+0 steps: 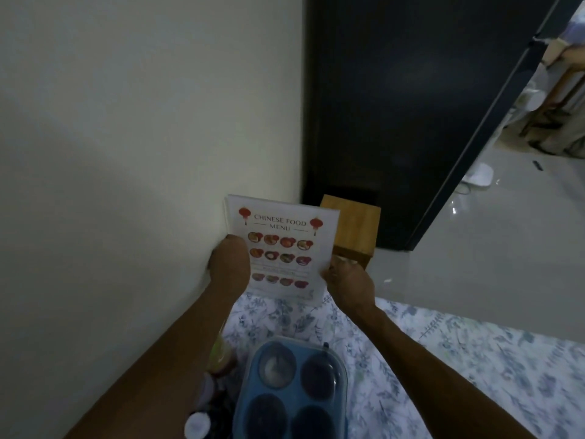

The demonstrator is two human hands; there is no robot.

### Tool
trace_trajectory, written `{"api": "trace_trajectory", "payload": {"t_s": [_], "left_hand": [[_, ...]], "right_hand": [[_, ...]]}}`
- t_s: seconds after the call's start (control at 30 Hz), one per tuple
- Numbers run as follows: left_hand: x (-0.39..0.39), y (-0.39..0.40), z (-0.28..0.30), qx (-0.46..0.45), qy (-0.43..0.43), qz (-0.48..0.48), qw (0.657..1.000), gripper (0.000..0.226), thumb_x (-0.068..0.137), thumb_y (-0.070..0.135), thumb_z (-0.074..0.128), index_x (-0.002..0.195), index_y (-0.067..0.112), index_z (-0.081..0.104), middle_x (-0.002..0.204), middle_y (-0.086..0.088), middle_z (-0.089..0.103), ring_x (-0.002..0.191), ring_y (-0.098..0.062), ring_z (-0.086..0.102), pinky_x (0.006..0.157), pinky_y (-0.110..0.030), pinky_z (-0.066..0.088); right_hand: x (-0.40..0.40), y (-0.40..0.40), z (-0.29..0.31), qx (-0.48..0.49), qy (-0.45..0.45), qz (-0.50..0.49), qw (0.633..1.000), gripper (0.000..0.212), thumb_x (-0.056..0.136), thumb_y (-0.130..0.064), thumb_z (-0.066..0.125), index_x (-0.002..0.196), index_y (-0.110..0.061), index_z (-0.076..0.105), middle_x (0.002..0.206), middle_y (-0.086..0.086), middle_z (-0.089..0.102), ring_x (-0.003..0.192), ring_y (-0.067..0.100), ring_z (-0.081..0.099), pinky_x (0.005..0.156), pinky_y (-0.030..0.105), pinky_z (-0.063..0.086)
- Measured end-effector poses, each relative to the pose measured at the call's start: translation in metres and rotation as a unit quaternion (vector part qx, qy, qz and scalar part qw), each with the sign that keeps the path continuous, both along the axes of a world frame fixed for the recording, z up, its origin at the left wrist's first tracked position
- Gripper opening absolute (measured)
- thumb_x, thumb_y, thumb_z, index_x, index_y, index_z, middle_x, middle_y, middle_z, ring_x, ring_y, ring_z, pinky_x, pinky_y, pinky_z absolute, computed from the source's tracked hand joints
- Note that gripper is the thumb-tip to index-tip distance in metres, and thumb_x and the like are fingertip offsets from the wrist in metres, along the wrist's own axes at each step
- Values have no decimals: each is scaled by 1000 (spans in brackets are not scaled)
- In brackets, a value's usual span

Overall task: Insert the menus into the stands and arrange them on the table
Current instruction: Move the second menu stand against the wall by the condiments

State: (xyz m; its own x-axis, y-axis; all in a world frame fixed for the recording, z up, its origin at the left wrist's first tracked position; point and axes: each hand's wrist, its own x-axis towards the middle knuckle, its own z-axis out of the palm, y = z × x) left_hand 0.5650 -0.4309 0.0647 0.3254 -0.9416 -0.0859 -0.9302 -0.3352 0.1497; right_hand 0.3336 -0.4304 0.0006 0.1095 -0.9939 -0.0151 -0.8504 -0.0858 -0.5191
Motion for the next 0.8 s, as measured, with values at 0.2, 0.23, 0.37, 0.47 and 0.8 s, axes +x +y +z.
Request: {"api": "trace_trajectory", "payload": {"t_s": [0.2,0.23,0.37,0.47,0.8], "left_hand": [[-1,10,2,44,-47,-40,997,18,98,11,51,107,3,64,110,-14,67,101,-29,69,82,-33,55],[0,11,1,44,-46,-40,997,18,99,11,50,107,3,64,110,-13,67,101,-28,69,82,-33,55],[3,14,-2,32,-15,-31,999,16,97,16,57,104,6,66,107,-13,69,97,-28,70,79,-34,56],[4,16,1,14,5,-30,999,17,95,21,61,102,7,67,105,-12,70,94,-28,70,76,-34,56],[3,33,14,0,10,-45,999,34,94,41,60,109,11,64,105,-8,70,92,-25,69,69,-31,51]], "right_hand": [[12,-1,-1,-12,31,-2,999,16,98,-29,56,103,-16,64,90,6,73,72,24,70,65,42,63],[12,0,-1,-14,30,5,999,16,98,-28,56,106,-16,63,93,5,72,74,23,71,66,42,63],[8,4,1,-10,8,9,1000,20,99,-31,55,110,-17,64,97,5,73,79,23,71,69,41,62],[6,6,1,17,-19,14,1000,22,101,-33,51,108,-16,64,97,6,73,78,23,71,69,39,62],[7,12,-14,69,-155,34,985,35,101,-40,49,122,-15,62,123,8,70,108,24,70,85,40,62]]}}
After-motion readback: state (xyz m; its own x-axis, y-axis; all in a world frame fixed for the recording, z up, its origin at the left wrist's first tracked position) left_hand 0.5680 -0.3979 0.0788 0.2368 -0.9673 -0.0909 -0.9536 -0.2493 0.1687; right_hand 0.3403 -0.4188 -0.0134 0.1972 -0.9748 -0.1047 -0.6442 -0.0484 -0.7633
